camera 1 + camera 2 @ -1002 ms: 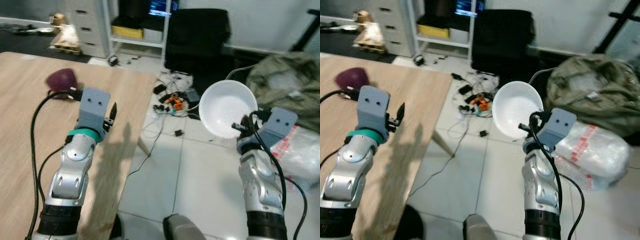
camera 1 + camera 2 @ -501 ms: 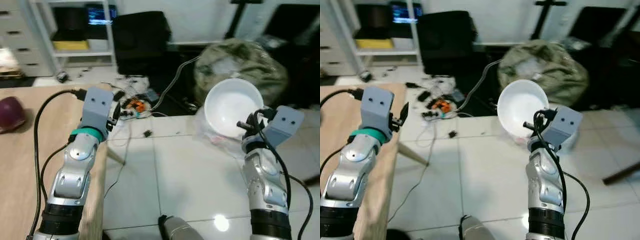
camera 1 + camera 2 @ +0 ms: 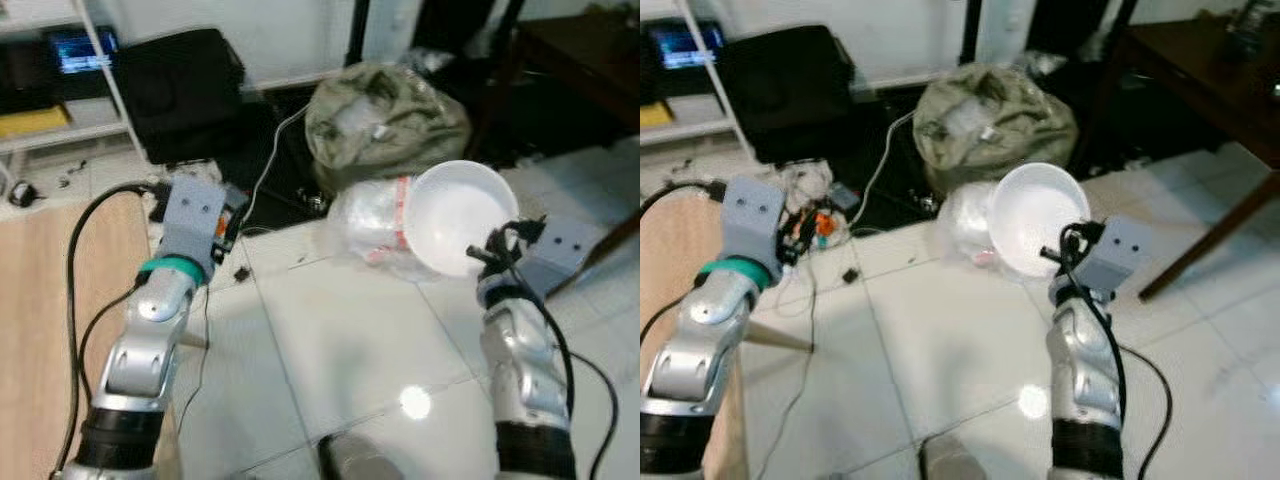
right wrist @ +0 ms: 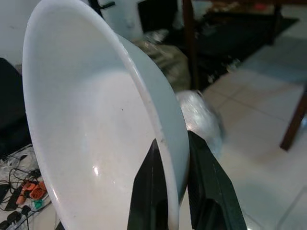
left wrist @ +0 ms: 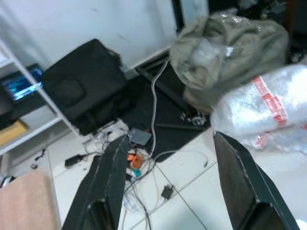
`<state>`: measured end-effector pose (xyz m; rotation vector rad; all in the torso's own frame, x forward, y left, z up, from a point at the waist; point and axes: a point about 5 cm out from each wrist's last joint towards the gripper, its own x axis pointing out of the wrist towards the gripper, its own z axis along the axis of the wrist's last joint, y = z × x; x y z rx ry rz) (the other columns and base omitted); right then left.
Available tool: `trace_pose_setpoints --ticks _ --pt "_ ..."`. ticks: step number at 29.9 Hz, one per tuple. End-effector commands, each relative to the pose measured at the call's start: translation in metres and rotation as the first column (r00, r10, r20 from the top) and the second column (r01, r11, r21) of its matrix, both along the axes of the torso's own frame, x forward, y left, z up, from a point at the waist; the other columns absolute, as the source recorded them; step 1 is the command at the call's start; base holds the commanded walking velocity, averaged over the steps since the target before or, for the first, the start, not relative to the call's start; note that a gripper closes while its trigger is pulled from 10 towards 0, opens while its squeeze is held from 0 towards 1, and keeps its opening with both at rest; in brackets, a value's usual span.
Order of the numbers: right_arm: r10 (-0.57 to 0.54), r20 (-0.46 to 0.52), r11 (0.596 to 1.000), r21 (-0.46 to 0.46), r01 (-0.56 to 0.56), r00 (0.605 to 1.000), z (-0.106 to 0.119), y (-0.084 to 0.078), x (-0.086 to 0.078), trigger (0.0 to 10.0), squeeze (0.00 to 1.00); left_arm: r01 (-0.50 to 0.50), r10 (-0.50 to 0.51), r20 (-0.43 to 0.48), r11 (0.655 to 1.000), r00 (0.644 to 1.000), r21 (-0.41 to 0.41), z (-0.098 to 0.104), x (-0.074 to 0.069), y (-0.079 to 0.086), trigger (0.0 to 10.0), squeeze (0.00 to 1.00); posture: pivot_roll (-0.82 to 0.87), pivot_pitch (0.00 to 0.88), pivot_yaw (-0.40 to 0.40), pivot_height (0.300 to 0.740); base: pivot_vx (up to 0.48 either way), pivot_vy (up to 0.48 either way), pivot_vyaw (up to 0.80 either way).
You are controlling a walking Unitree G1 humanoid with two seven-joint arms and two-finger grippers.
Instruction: Setting the table
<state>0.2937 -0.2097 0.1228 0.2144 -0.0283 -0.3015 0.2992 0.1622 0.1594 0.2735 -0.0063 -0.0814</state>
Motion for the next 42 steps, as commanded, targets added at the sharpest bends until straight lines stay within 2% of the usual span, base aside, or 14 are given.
trace_pose_setpoints --ticks 1,28,31,34,40,42 --pt "-0.012 -0.001 1.000 -0.013 0.012 1.000 0.000 -0.003 -0.002 10.0 0.00 0.012 -0.012 -0.006 1.000 1.000 -0.006 -0.001 0.000 -0.003 10.0 0.00 -0.10 0.000 0.058 0.740 0.000 0.000 -0.80" --pt "-0.023 -0.009 1.000 -0.016 0.023 1.000 -0.002 -0.004 -0.002 10.0 0.00 0.022 -0.022 -0.002 1.000 1.000 -0.011 -0.001 0.000 -0.004 10.0 0.00 -0.11 0.000 0.062 0.740 0.000 0.000 -0.80" --pt "-0.025 -0.009 1.000 -0.017 0.025 1.000 -0.001 -0.004 -0.002 10.0 0.00 0.034 -0.034 -0.007 0.999 0.999 -0.032 -0.001 0.000 -0.006 10.0 0.00 -0.11 0.000 0.063 0.740 0.000 0.000 -0.80" --pt "-0.027 -0.007 0.999 -0.018 0.027 1.000 -0.001 -0.004 -0.003 10.0 0.00 0.064 -0.068 -0.028 0.991 0.997 -0.119 0.000 0.000 -0.010 10.0 0.00 -0.11 0.000 0.064 0.740 0.000 0.000 -0.80" --pt "-0.029 -0.006 0.999 -0.018 0.029 1.000 0.000 -0.004 -0.003 10.0 0.00 0.080 -0.089 -0.046 0.981 0.995 -0.175 0.000 0.000 -0.012 10.0 0.00 -0.12 0.000 0.065 0.740 0.000 0.000 -0.80" --pt "-0.030 -0.006 0.999 -0.018 0.030 1.000 -0.001 -0.004 -0.003 10.0 0.00 0.096 -0.111 -0.050 0.967 0.993 -0.234 0.002 0.001 -0.014 10.0 0.00 -0.12 0.000 0.067 0.740 0.000 0.000 -0.80"
